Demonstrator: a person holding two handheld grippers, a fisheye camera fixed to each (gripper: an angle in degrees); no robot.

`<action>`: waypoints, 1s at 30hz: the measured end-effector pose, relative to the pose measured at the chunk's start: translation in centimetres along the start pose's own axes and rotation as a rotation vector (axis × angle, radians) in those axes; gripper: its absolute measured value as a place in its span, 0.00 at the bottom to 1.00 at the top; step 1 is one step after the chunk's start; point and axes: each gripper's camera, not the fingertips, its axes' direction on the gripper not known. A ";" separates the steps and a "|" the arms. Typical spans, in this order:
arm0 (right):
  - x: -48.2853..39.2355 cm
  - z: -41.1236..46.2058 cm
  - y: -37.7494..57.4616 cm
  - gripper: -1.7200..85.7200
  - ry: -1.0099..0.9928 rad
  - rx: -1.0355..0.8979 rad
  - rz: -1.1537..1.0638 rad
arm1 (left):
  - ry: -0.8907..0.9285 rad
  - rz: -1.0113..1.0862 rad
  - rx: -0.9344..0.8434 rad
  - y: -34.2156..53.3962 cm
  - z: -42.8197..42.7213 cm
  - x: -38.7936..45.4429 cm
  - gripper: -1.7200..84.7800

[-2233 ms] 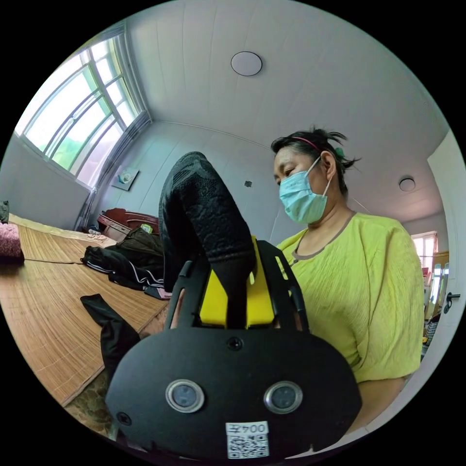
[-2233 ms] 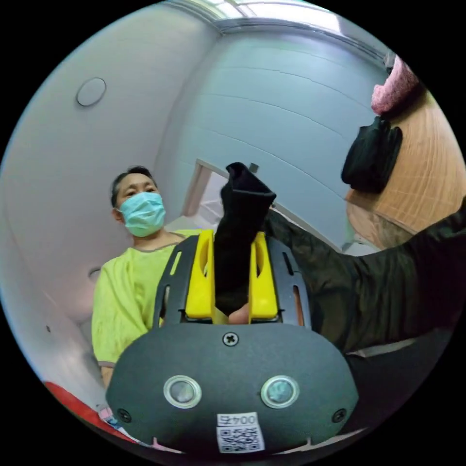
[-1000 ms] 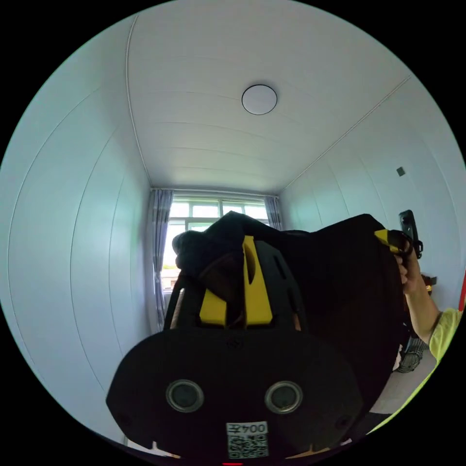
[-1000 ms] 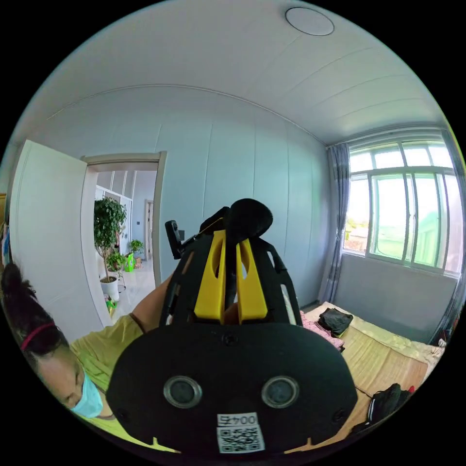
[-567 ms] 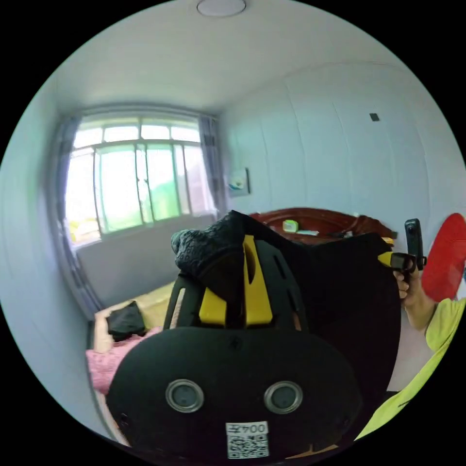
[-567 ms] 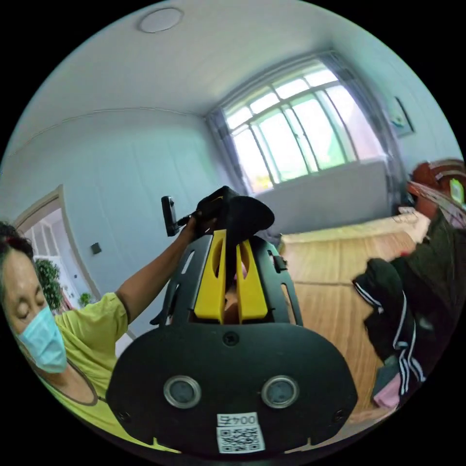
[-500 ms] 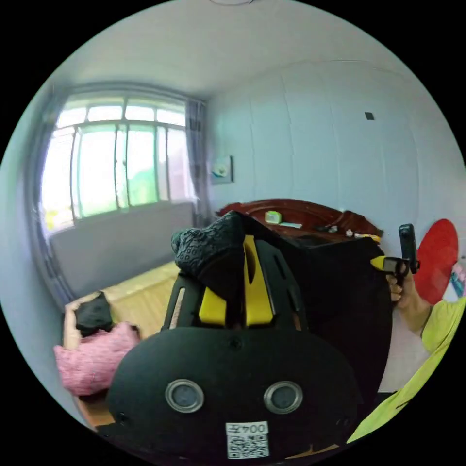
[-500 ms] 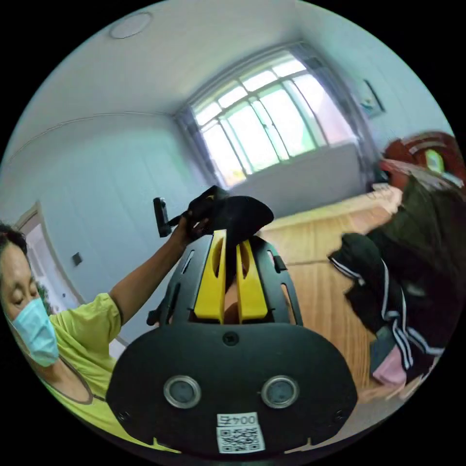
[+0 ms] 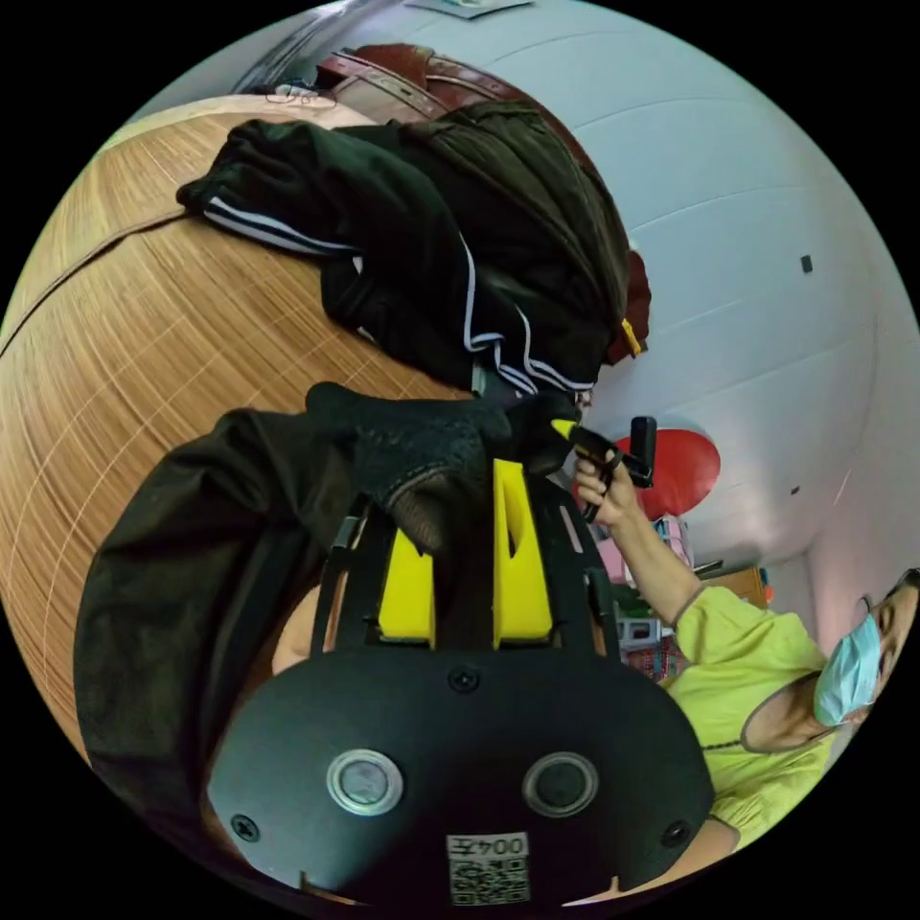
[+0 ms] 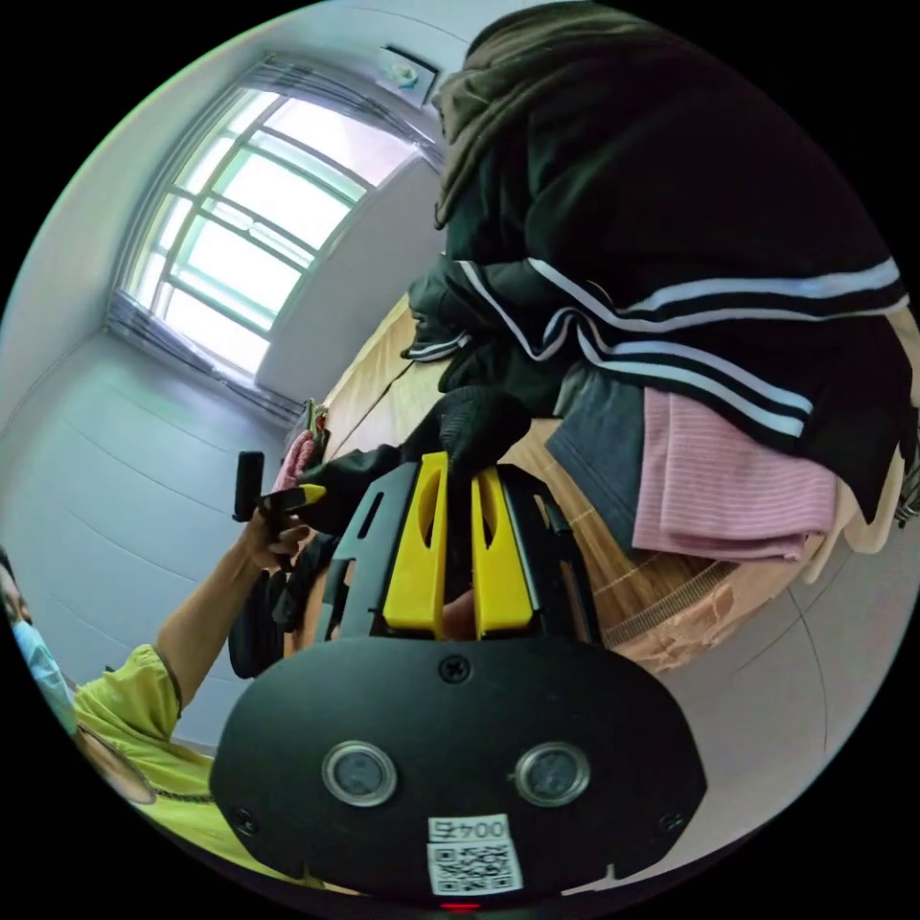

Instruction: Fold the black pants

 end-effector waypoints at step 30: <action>-9.7 -7.9 20.4 0.11 0.824 0.605 -0.611 | -0.725 -0.061 0.839 53.7 -4.4 30.4 0.03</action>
